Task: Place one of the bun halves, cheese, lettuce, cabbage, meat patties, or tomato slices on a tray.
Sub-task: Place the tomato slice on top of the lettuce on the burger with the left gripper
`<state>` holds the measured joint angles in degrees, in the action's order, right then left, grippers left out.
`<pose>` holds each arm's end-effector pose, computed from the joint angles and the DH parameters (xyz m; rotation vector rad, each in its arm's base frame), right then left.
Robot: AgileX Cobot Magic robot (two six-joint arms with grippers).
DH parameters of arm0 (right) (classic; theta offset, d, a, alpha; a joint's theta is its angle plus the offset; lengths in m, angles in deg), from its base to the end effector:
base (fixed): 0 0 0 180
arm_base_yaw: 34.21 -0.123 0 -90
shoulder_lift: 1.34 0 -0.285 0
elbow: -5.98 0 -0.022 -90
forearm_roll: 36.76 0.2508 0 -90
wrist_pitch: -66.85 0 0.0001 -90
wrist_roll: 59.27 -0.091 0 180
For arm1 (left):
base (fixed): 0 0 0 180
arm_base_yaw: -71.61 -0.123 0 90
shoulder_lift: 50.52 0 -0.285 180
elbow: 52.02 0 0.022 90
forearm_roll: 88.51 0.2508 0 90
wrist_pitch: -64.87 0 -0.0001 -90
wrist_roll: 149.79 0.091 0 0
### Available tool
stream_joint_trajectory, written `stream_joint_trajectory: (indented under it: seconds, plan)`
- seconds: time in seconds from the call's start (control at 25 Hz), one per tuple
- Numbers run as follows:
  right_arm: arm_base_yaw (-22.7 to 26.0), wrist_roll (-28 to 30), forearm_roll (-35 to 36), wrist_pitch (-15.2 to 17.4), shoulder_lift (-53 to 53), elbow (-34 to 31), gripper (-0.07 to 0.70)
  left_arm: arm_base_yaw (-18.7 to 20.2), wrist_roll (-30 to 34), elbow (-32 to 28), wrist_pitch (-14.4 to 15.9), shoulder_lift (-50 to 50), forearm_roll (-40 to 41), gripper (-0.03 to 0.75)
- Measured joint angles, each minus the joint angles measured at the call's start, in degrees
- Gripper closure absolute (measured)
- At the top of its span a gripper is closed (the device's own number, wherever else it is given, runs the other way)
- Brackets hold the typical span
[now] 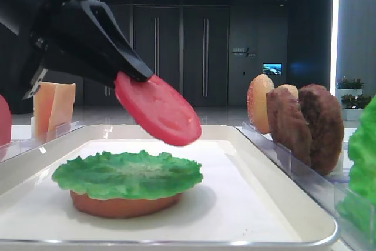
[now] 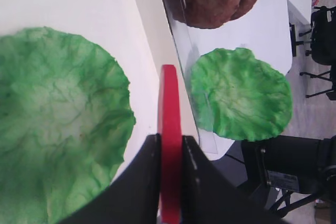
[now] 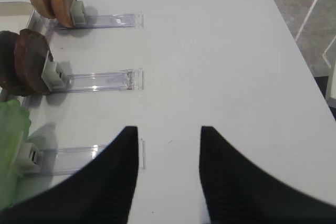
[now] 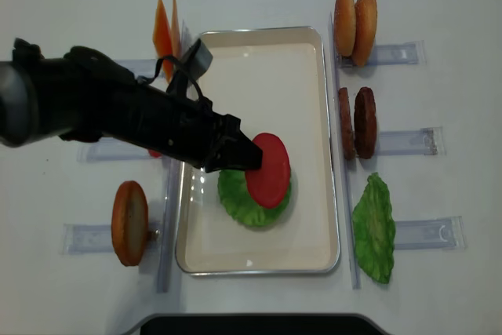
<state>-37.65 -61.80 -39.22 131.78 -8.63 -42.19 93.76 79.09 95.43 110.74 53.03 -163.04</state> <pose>-0.0099 -0.0041 0.2734 -0.0124 2.1004 0.0109 0.2428 -0.1669 0.1769 0.3370 2.6740 -1.2489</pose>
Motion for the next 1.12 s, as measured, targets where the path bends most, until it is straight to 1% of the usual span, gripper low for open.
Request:
stream_joint_trajectory:
  seconds: [0.12,0.28,0.6,0.96,1.12]
  plan:
    - [0.00,0.00,0.00,0.00,0.00,0.00,0.358,0.00,1.98,0.00,0.00,1.92,-1.58,0.650]
    - [0.00,0.00,0.00,0.00,0.00,0.00,0.358,0.00,2.73,0.00,-0.05,2.71,-2.21,0.650]
    - [0.00,0.00,0.00,0.00,0.00,0.00,0.358,0.00,2.73,0.00,-0.68,2.73,-1.81,0.650]
    - [0.00,0.00,0.00,0.00,0.00,0.00,0.358,0.00,1.69,0.00,-1.78,2.73,0.69,0.651]
    - [0.00,0.00,0.00,0.00,0.00,0.00,0.358,-1.40,1.66,0.00,-1.65,2.73,1.00,0.651]
